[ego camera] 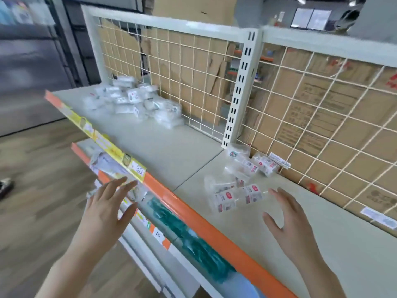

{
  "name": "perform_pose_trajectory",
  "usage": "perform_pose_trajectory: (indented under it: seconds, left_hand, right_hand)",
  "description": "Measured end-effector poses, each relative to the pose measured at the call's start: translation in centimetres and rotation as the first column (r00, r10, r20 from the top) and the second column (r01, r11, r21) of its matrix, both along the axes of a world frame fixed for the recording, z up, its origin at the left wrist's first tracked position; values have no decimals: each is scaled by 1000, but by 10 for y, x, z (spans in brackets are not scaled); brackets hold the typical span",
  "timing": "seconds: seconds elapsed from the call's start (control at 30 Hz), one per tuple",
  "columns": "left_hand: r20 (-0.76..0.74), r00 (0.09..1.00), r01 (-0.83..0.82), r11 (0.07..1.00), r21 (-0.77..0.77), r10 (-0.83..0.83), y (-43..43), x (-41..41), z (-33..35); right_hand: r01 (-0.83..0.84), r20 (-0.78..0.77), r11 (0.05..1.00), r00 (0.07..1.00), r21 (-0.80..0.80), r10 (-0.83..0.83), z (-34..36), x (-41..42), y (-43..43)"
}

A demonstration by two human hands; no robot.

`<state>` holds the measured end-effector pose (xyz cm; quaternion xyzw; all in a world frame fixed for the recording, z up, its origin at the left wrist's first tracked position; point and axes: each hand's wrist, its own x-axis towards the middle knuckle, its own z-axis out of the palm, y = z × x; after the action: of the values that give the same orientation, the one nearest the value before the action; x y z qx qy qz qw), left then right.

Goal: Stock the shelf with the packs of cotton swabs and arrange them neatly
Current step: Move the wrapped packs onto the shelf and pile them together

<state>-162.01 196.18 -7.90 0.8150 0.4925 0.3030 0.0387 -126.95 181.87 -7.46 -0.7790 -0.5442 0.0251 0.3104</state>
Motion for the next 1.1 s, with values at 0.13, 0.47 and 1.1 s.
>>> perform_pose_trajectory:
  seconds: [0.13, 0.47, 1.1]
  left_hand:
    - [31, 997, -74, 997, -26, 75, 1, -35, 3]
    - [6, 996, -91, 995, -52, 91, 78, -121, 10]
    - [69, 997, 39, 999, -36, -36, 238, -173, 1]
  right_hand:
    - [-112, -20, 993, 993, 44, 113, 4, -28, 38]
    - [-195, -30, 979, 980, 53, 197, 12, -122, 138]
    - [-128, 10, 992, 992, 8, 128, 12, -190, 266]
